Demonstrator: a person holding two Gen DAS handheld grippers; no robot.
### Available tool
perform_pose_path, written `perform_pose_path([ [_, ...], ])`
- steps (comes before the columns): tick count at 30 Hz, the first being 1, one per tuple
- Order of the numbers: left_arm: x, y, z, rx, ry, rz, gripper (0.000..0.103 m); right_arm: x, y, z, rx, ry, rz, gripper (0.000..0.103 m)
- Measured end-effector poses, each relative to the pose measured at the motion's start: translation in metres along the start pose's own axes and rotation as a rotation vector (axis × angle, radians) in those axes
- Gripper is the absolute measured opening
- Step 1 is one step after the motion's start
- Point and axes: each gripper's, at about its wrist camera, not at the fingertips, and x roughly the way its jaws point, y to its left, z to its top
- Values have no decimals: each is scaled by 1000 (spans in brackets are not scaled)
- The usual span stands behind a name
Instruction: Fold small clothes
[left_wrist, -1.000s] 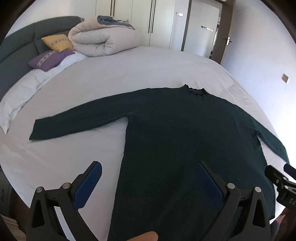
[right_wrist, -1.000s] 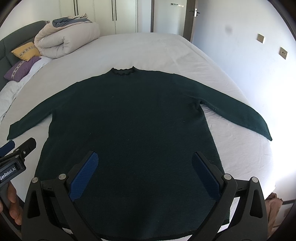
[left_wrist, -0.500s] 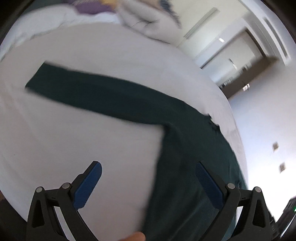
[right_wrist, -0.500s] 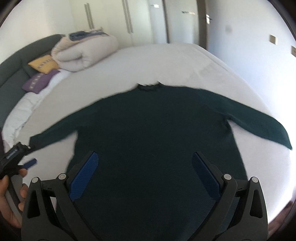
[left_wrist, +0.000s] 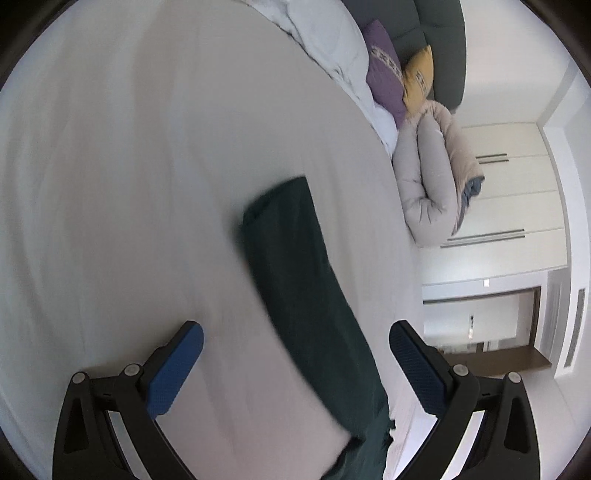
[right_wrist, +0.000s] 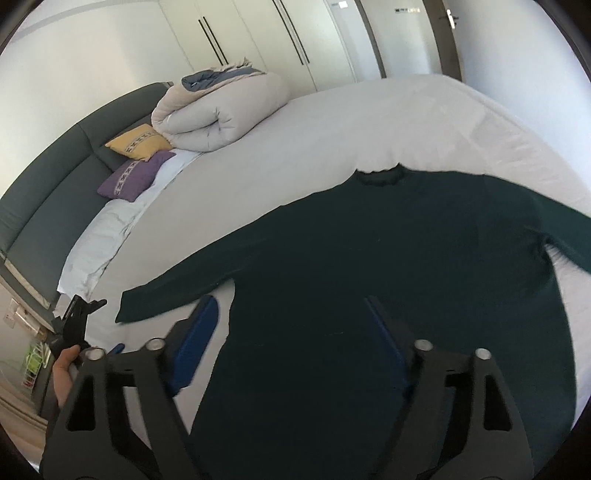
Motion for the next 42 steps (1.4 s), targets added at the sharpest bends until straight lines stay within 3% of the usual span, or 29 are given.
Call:
perform_pose_path([
  [3, 3, 2, 7, -11, -12, 8, 102, 11, 1, -2, -10, 23, 6, 62],
  [9, -3, 18, 3, -128, -109, 3, 96, 20, -6, -6, 20, 46, 13, 62],
  [12, 8, 13, 8, -117, -90, 22, 96, 25, -8, -8, 25, 56, 14, 62],
  [14, 18, 10, 16, -124, -86, -3, 95, 27, -9, -11, 29, 59, 18, 62],
  [18, 46, 7, 31, -139, 8, -92, 64, 34, -11, -13, 39, 66, 22, 62],
  [21, 56, 19, 38, -189, 35, -119, 42, 40, -14, -13, 38, 73, 18, 62],
  [24, 55, 26, 42, -222, 21, -135, 29, 45, -19, -13, 44, 78, 15, 62],
  [28, 52, 22, 43, -181, 6, -107, 7, 54, -23, -13, 53, 84, 15, 62],
  [29, 52, 18, 44, -168, 4, -98, 6, 54, -24, -13, 54, 85, 16, 62],
  [32, 49, -10, 39, -38, -9, -56, 7, 56, -25, -13, 59, 83, 22, 62],
  [36, 53, -85, 18, 273, 10, -17, 7, 58, -31, -13, 72, 85, 35, 58],
  [38, 57, -138, -15, 512, 13, 7, 7, 58, -38, -12, 94, 81, 39, 58],
  [39, 58, -151, -25, 577, 13, 14, 7, 58, -41, -11, 102, 77, 39, 58],
  [42, 68, -210, -102, 920, 16, 43, 7, 59, -57, -6, 139, 65, 46, 58],
])
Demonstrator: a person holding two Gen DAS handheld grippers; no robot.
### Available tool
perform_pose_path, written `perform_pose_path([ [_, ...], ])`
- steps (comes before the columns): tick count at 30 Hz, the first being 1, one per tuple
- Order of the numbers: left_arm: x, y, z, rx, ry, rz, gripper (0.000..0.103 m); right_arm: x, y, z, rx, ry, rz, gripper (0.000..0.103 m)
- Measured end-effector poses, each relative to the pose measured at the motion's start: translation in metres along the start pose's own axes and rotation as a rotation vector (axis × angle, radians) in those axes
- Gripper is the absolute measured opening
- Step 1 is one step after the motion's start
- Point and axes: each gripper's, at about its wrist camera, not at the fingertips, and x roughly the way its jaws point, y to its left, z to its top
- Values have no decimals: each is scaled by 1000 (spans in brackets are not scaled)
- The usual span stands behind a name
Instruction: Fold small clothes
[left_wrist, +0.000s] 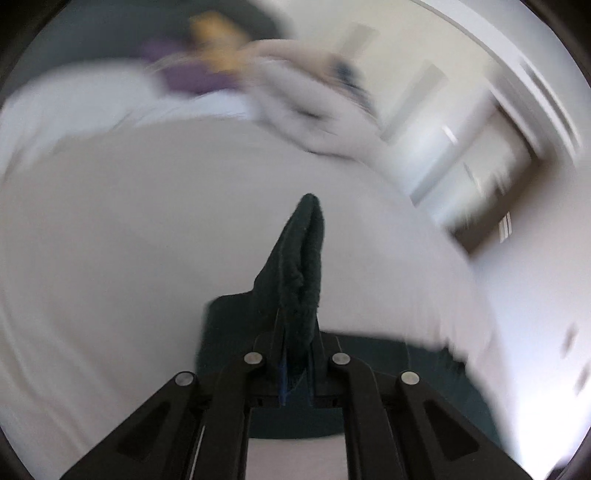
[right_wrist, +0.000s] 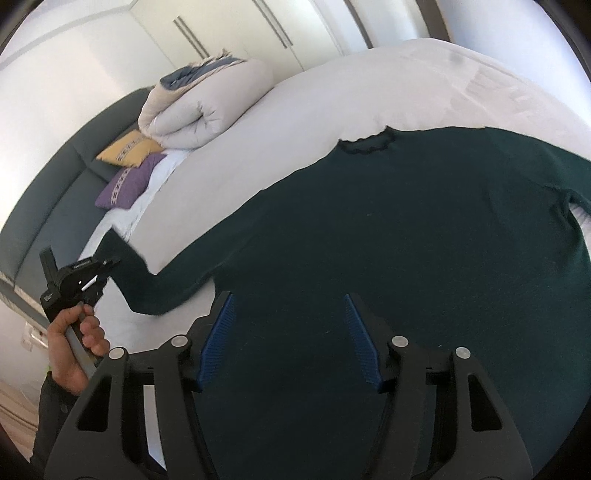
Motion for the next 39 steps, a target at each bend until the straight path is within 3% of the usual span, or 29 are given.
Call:
perform_pose_path([
  [2, 4, -49, -15, 179, -2, 22, 7, 1, -12, 6, 27, -1, 7, 58],
  [3, 9, -85, -34, 326, -11, 43, 7, 2, -17, 8, 39, 0, 12, 58],
  [7, 27, -144, -99, 565, 7, 73, 7, 16, -41, 22, 102, 35, 62, 58],
  [14, 43, -154, -151, 640, 17, 87, 7, 94, -63, 52, 227, 241, 239, 58],
  [23, 38, -152, -173, 694, -12, 109, 7, 215, -35, 87, 386, 458, 482, 59],
  [26, 38, -151, -176, 702, -14, 113, 7, 247, -26, 96, 397, 501, 478, 58],
  [27, 39, -151, -175, 700, -10, 112, 7, 256, -22, 99, 380, 512, 475, 50],
  [28, 40, -150, -174, 697, -4, 111, 8, 263, -17, 103, 348, 518, 467, 32],
  [30, 41, -150, -174, 693, 5, 109, 9, 269, -13, 108, 294, 517, 432, 19],
  [31, 40, -151, -175, 693, 7, 109, 10, 271, -12, 110, 271, 511, 416, 8],
  [35, 36, -162, -178, 708, 17, 80, 20, 263, -13, 131, 186, 452, 342, 7],
  [38, 23, -173, -179, 706, 5, 32, 51, 246, -20, 158, 137, 397, 289, 7],
  [39, 16, -175, -179, 701, -6, 10, 54, 239, -24, 169, 127, 383, 272, 7],
])
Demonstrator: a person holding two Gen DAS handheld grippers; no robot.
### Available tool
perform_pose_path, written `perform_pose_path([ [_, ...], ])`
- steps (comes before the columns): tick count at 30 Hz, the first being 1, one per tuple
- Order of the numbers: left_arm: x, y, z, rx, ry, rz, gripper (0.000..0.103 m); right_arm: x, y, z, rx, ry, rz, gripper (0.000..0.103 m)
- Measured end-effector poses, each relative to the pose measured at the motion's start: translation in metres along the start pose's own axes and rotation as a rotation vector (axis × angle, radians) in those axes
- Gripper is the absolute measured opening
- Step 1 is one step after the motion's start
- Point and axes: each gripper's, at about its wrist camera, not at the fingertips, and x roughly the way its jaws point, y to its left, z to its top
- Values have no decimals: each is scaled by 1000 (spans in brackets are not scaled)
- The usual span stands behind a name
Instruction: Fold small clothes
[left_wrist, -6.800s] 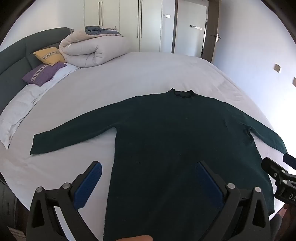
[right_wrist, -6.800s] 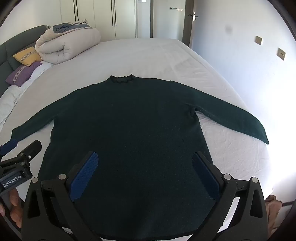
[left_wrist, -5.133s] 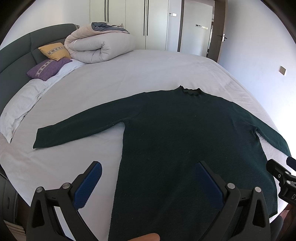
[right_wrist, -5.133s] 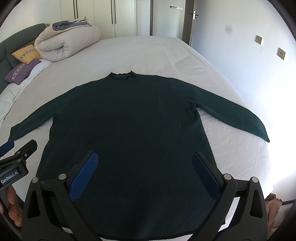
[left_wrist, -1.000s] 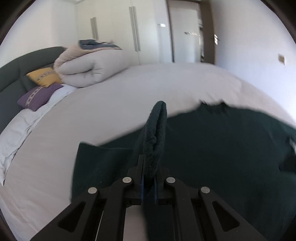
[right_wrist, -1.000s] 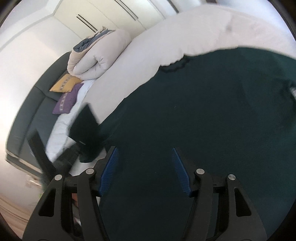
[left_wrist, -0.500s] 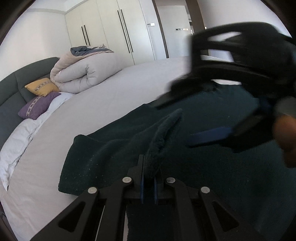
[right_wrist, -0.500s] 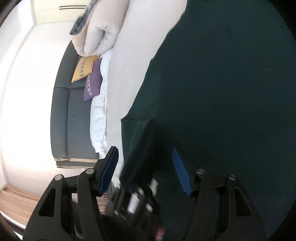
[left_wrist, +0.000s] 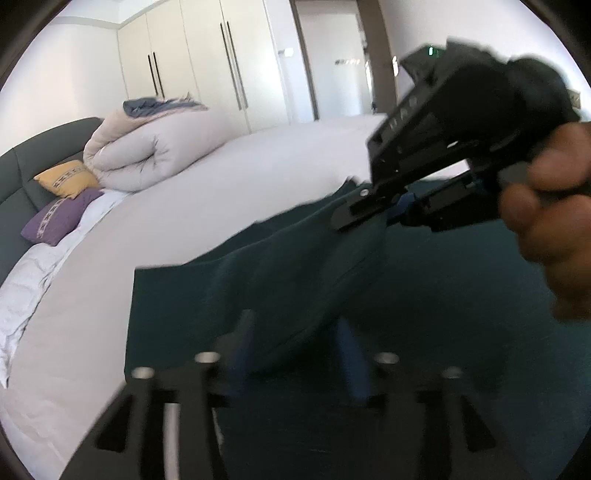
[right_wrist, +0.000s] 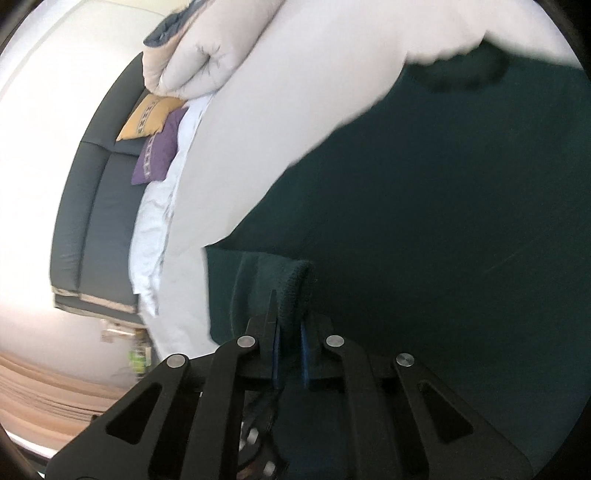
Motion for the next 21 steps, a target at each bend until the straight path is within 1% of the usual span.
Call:
perform_pose_path([
  [1, -8, -2, 1, 1, -16, -36, 54, -10, -1, 5, -6, -15, -18, 7],
  [2, -11, -3, 0, 2, -17, -56, 54, -25, -4, 14, -9, -36, -45, 7],
  [4, -18, -3, -2, -7, -8, -119, 54, -50, -11, 23, -10, -57, -81, 7],
  [5, -18, -1, -3, -16, 3, -148, 52, -64, -21, 29, -4, -70, -106, 7],
  [6, -18, 4, -6, -40, 29, -182, 41, -72, -29, 35, 6, -77, -118, 7],
  [7, -16, 9, -7, -56, 44, -197, 35, -82, -38, 37, 17, -84, -131, 7],
  [8, -15, 16, -9, -83, 63, -214, 26, -92, -51, 41, 30, -94, -148, 7],
  [9, -13, 25, -10, -118, 76, -225, 21, -100, -60, 48, 44, -105, -168, 7],
  [12, -10, 61, -12, -244, 84, -212, 17, -114, -85, 61, 78, -130, -217, 7],
  [13, -7, 78, -11, -289, 88, -199, 17, -114, -90, 64, 83, -132, -230, 7],
  [16, 2, 118, -2, -366, 91, -140, 14, -112, -105, 77, 97, -135, -261, 7],
  [17, 4, 128, 2, -383, 88, -128, 13, -111, -109, 75, 101, -137, -266, 7],
  [19, 9, 147, 17, -409, 73, -115, 13, -109, -117, 81, 117, -144, -264, 7],
  [21, 16, 155, 33, -401, 73, -102, 13, -107, -122, 90, 124, -151, -281, 7],
])
